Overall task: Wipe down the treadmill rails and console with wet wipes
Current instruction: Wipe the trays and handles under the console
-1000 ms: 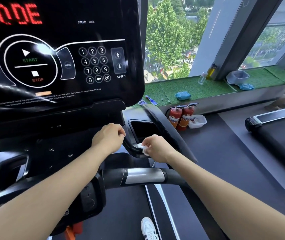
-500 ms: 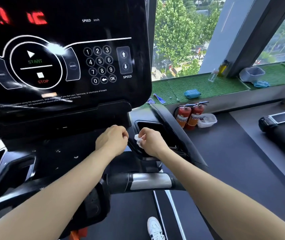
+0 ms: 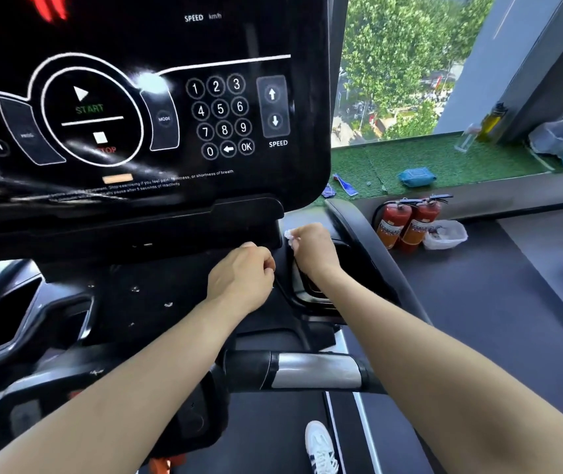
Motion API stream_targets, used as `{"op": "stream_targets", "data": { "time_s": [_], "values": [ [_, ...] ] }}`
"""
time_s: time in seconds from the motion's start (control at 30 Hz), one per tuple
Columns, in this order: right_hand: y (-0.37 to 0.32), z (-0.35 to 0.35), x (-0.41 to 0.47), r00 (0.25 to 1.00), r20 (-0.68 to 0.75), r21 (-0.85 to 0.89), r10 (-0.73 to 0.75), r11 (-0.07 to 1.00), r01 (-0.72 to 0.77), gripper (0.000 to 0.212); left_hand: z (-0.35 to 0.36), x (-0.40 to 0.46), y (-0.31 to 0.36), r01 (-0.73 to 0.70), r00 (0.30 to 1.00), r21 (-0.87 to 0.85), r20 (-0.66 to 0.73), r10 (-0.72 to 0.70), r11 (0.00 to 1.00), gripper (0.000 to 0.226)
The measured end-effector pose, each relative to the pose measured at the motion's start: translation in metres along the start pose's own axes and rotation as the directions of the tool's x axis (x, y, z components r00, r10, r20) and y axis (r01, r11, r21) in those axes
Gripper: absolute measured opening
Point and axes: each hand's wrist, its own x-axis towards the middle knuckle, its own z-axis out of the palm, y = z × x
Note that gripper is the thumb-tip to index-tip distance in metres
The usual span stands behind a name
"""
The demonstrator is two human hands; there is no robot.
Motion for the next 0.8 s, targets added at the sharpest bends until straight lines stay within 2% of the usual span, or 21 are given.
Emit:
{"op": "stream_targets", "data": {
  "time_s": [0.13,0.33,0.6,0.8],
  "values": [
    [0.004,-0.005,0.009,0.999,-0.031,-0.134,0.009,0.991,-0.013,0.026,-0.001,0.0,-0.001,0.005,1.0,0.007,-0.001,-0.005,1.0,0.022],
    [0.042,-0.037,0.01,0.985,-0.074,-0.283,0.153,0.944,-0.168,0.029,0.0,0.0,0.001,-0.017,1.0,0.011,-0.007,0.017,1.0,0.021],
    [0.064,-0.046,-0.016,0.997,0.001,-0.377,0.077,0.924,-0.071,0.039,0.001,-0.001,0.001,-0.064,0.998,0.033,-0.022,0.065,0.997,0.021],
    [0.08,-0.051,-0.054,1.0,0.0,-0.437,0.027,0.899,-0.024,0.04,0.002,-0.002,0.003,-0.108,0.994,0.064,-0.011,0.109,0.992,0.021]
  ]
}}
